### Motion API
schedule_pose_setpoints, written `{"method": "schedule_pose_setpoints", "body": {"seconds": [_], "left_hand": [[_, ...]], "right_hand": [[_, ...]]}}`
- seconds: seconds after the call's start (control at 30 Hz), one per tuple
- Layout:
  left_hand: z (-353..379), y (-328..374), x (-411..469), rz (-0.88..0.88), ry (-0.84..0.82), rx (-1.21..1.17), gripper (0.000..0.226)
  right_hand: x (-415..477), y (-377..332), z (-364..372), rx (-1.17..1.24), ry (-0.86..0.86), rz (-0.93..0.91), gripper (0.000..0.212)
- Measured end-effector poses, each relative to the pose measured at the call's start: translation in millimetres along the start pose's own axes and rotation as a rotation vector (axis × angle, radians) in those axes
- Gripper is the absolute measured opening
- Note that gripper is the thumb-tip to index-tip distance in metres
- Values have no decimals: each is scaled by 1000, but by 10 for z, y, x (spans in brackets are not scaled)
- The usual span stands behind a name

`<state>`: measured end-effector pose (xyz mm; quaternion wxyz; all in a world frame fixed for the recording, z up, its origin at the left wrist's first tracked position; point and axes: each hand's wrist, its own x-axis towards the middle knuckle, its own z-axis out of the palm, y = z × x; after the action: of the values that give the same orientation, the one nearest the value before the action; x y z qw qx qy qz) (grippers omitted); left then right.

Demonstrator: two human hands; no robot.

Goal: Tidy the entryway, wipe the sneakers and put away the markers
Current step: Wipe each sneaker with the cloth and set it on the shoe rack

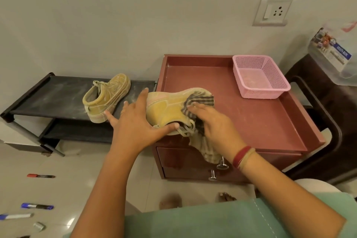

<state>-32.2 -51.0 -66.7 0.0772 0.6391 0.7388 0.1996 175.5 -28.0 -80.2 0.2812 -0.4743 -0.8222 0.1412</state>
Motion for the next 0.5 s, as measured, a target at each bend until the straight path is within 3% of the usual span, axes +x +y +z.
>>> {"method": "schedule_pose_setpoints", "body": {"seconds": [0.07, 0.17, 0.3, 0.43, 0.5], "left_hand": [[8, 4, 26, -9, 2, -2, 119], [2, 3, 25, 0, 23, 24, 115], [16, -1, 16, -25, 9, -51, 111], [35, -14, 27, -12, 20, -68, 108], [43, -26, 26, -4, 12, -67, 108]], "right_hand": [[21, 43, 16, -39, -13, 45, 54], [-114, -73, 81, -6, -53, -95, 54], [20, 155, 65, -63, -59, 83, 62], [-142, -8, 162, 24, -42, -51, 60], [-110, 108, 184, -33, -60, -25, 68]]}}
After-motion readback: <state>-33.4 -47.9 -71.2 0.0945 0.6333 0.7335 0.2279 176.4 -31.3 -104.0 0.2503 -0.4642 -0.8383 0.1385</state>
